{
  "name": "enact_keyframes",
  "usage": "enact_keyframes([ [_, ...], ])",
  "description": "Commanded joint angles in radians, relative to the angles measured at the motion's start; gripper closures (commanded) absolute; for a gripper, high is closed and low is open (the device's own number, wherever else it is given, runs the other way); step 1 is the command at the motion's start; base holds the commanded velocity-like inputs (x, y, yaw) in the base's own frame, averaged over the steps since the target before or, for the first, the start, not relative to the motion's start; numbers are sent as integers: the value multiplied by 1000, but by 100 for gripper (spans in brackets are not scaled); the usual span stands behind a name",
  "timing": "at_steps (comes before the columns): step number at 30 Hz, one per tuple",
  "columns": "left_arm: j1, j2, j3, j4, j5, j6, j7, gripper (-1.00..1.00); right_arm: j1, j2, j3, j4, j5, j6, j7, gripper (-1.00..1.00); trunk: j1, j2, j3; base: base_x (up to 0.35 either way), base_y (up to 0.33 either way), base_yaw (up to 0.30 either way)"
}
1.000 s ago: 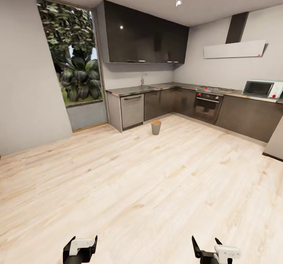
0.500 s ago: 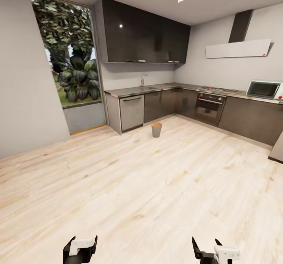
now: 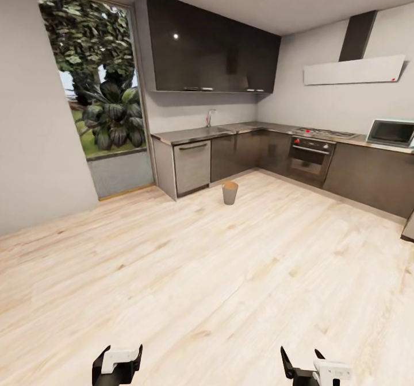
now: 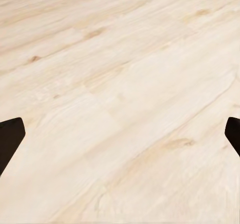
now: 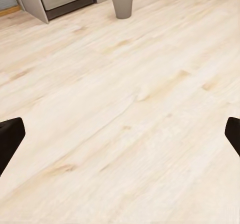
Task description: Put the three can of soda from the living room inside the tash can in the kitchen.
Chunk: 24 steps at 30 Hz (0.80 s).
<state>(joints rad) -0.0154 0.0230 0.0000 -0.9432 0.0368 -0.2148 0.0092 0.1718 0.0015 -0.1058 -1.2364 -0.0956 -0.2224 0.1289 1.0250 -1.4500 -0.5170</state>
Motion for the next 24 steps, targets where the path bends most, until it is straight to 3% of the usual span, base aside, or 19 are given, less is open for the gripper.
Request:
enact_keyframes([
  [1, 0, 0, 0, 0, 0, 0, 0, -100, 0, 0, 0, 0, -2, 0, 0, -100, 0, 0, 0, 274, 0, -82],
  [13, 0, 0, 0, 0, 0, 0, 0, -100, 0, 0, 0, 0, -3, 0, 0, -100, 0, 0, 0, 274, 0, -179],
  [24, 0, 0, 0, 0, 1, 0, 0, -100, 0, 0, 0, 0, 0, 0, 0, -100, 0, 0, 0, 274, 0, -24],
])
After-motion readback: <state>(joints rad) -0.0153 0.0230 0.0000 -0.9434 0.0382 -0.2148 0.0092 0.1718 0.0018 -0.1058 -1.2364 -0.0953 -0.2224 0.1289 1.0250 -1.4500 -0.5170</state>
